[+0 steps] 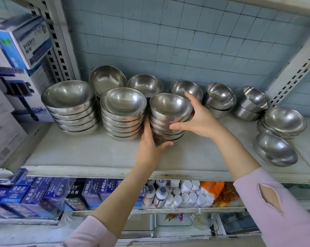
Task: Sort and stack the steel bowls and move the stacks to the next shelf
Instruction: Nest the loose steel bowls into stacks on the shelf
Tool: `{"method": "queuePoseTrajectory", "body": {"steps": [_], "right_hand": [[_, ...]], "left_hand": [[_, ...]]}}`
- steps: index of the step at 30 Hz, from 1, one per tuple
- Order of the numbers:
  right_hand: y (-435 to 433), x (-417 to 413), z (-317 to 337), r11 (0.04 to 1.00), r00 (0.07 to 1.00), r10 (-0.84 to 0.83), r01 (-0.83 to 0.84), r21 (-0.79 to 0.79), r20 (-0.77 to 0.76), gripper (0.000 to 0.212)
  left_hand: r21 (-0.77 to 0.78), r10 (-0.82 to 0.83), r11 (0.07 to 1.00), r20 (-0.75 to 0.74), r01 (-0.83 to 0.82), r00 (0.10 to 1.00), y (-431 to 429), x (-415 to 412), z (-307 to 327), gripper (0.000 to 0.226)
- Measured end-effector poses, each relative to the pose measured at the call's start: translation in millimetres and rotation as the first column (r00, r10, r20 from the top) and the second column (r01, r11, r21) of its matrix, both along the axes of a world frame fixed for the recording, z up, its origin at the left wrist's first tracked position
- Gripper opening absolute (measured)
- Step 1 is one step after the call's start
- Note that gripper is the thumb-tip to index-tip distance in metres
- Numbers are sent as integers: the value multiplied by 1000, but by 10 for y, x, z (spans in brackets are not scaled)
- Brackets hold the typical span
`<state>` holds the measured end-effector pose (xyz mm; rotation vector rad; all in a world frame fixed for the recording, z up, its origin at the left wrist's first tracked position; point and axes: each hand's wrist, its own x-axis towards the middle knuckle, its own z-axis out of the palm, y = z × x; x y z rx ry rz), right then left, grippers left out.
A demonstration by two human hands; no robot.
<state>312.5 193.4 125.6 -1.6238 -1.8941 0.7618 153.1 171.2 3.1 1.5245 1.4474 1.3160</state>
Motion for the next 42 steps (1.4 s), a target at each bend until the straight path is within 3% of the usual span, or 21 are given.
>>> {"method": "queuePoseTrajectory", "body": {"steps": [7, 10, 12, 14, 18, 20, 23, 27, 31, 34, 36, 38, 40, 42], "right_hand": [[-6, 33, -114, 999, 997, 36, -38, -28, -64, 129], [-154, 160, -179, 1000, 990, 15, -15, -2, -141, 131], [-348, 315, -250, 995, 976, -57, 72, 67, -210, 121], [-560, 554, -344, 970, 961, -162, 196, 143, -224, 107], [-931, 1308, -507, 810, 837, -488, 540, 229, -247, 82], [-1039, 1736, -555, 698, 720, -624, 688, 197, -302, 76], [-1070, 2205, -613, 676, 628, -690, 736, -13, -360, 71], [-1008, 2453, -642, 746, 679, -637, 663, -69, -364, 66], [-934, 2549, -703, 851, 788, -510, 522, -66, -345, 66], [-830, 2677, -733, 943, 852, -332, 310, -120, -405, 70], [-717, 2787, -706, 952, 876, -287, 304, -18, -389, 62], [-536, 3011, -630, 880, 881, -361, 430, 201, -307, 59], [-288, 3280, -536, 794, 878, -444, 477, 376, -177, 77], [-32, 3508, -463, 821, 877, -481, 452, 348, -4, 107]], "left_hand": [[5, -11, 1000, -36, 11, 999, -70, -15, 20, 120], [64, 75, 995, -74, -71, 994, -278, -50, 14, 103], [148, 150, 980, -123, -132, 981, -474, -66, 24, 72], [220, 132, 971, -169, -93, 977, -585, -23, 34, 45], [232, -68, 964, -253, 129, 965, -545, 301, 97, 30], [231, -151, 946, -301, 226, 941, -483, 533, 108, 33], [162, -271, 929, -314, 333, 910, -394, 925, 133, 41], [9, -408, 902, -312, 432, 858, -231, 1518, 142, 62], [-162, -505, 863, -259, 478, 823, -61, 2071, 115, 102], [-128, -453, 891, -218, 435, 864, 80, 2395, 11, 123], [-141, -404, 911, -104, 388, 909, 125, 2461, 15, 126], [-147, -356, 926, -39, 347, 933, 160, 2507, 23, 124], [-141, -321, 940, -51, 312, 946, 188, 2493, -23, 121], [-130, -267, 958, -84, 255, 960, 206, 2465, -61, 121]]}}
